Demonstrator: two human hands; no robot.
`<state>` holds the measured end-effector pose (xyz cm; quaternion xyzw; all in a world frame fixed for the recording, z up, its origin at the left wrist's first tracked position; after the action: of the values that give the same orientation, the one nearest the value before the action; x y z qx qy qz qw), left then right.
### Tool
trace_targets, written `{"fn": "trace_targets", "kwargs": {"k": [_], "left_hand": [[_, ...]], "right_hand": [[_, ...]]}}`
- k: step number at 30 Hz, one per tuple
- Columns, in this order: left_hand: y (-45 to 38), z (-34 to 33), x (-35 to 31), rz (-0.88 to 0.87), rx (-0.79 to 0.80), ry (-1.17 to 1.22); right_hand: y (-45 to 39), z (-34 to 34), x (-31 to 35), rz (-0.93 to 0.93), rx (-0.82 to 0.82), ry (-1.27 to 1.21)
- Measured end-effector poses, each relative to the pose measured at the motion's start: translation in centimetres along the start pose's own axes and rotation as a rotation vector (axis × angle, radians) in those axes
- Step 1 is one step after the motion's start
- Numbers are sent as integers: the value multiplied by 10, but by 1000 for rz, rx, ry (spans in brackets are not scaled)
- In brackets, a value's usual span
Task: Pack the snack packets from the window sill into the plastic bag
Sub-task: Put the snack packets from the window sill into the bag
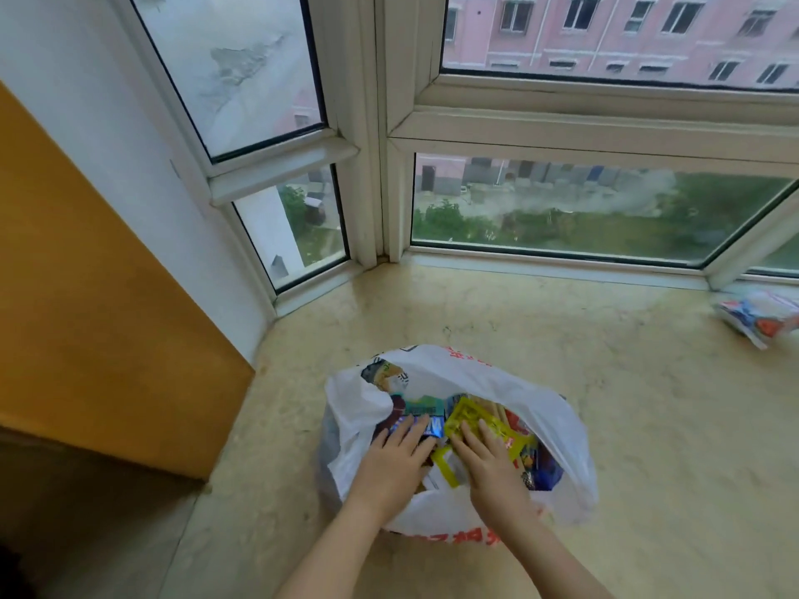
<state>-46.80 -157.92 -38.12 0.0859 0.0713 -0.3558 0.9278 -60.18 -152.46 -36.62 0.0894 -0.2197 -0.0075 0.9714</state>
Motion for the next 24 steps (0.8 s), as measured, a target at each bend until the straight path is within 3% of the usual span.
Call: {"fn": "trace_targets", "kwargs": {"k": [3,6,9,16,20,24], "left_hand": [[4,-4,9,82,139,-14],[3,12,6,136,191,-46],[1,44,-5,111,-2,-21],[-1,118,-41,-3,-285,-50],[2,161,-82,-94,-387,-46],[6,180,-134,-199,-406,-47]], "right_hand": [[0,2,2,1,93,54],[1,10,5,15,43,51],[9,30,10,23,-75,172],[60,103,29,48,-447,300],[112,142,26,-47,-575,339],[172,164,9,-154,-592,398]]}}
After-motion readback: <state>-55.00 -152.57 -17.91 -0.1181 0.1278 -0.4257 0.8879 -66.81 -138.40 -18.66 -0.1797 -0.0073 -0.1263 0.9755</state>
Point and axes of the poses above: each hand's wrist, its own y-axis away from the middle knuckle, its own z-axis out of the back of the hand, x = y × z, the point moved 5 cm from there along -y, towards the middle knuckle, and after that the axes turned 6 degrees about z, right-handed, at the moved point
